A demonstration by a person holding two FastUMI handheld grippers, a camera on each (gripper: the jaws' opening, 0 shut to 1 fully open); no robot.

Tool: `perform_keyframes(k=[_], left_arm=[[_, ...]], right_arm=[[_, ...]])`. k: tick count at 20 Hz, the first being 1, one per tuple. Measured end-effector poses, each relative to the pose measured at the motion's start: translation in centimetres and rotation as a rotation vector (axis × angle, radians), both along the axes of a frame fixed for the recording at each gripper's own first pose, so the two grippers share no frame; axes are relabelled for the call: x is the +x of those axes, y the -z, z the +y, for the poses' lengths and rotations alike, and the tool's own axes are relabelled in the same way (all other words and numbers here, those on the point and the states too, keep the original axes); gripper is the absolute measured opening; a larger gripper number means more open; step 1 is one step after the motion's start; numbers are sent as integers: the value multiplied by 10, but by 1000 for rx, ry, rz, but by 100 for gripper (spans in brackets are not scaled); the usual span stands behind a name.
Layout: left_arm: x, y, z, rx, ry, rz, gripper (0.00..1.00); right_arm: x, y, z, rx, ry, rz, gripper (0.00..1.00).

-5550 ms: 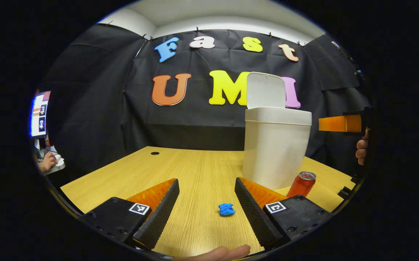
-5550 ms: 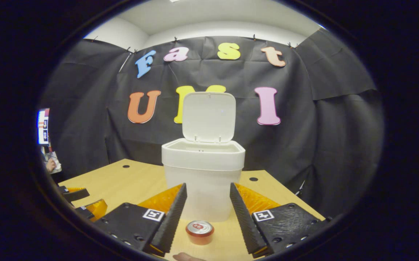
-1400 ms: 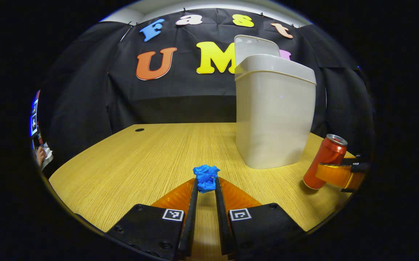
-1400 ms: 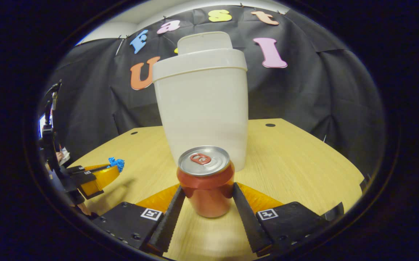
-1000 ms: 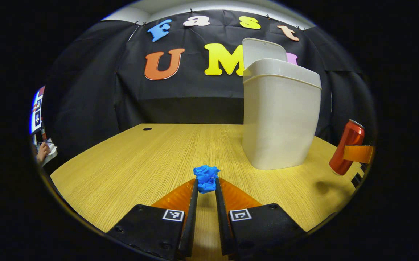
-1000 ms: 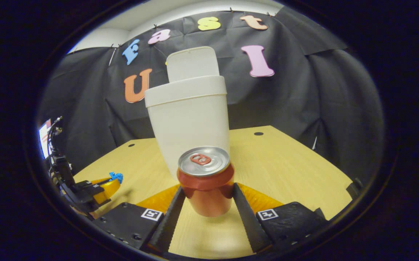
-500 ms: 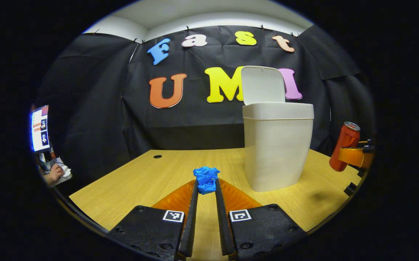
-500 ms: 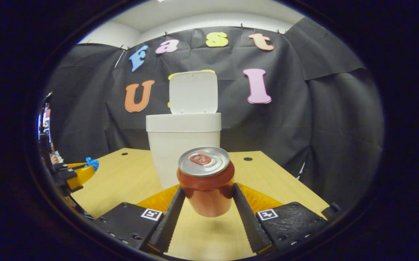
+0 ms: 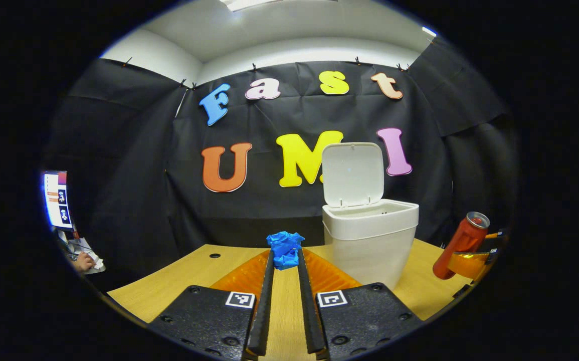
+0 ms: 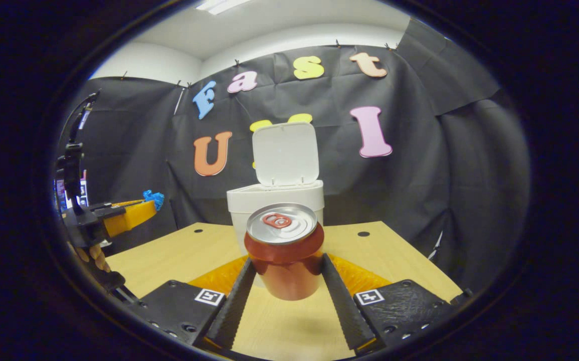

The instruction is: Press the lid of the desktop garbage bin to open it, pick up the crumpled paper on the desktop and throw it into the bin, then pick up the pop can on the desktop and drop it into the bin, and finally close the garbage bin lid.

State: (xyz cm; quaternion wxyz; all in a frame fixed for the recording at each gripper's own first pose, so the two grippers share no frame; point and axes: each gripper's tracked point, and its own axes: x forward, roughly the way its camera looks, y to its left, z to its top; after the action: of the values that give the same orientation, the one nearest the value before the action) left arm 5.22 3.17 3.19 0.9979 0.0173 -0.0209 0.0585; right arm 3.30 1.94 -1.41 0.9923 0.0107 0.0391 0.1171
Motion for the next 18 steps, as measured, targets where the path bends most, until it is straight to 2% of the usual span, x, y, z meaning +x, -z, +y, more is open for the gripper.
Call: perform_keyframes(k=[2,5,8,10,14,18], left_arm=[[17,-10,-13,-16,8,0,31],[51,-30,-51,-35,68,5,31],[84,-59,-83,-12,124,-49,31],[104,-74,-101,6,158,-88,31],[139,-73,-129,17,153,-35,31],[166,-87,-142,-4,146,-56,31]], right_arm=[[-2,-7,-18,31,21,6,80],[-7,-13,-37,60,38,11,80],[-7,-14,-50,81,44,22,80],[-5,-25,-61,88,80,-15,80],[-15,-38,-64,48,92,-80,79],[-14,-49,-85,83,144,-120,80]])
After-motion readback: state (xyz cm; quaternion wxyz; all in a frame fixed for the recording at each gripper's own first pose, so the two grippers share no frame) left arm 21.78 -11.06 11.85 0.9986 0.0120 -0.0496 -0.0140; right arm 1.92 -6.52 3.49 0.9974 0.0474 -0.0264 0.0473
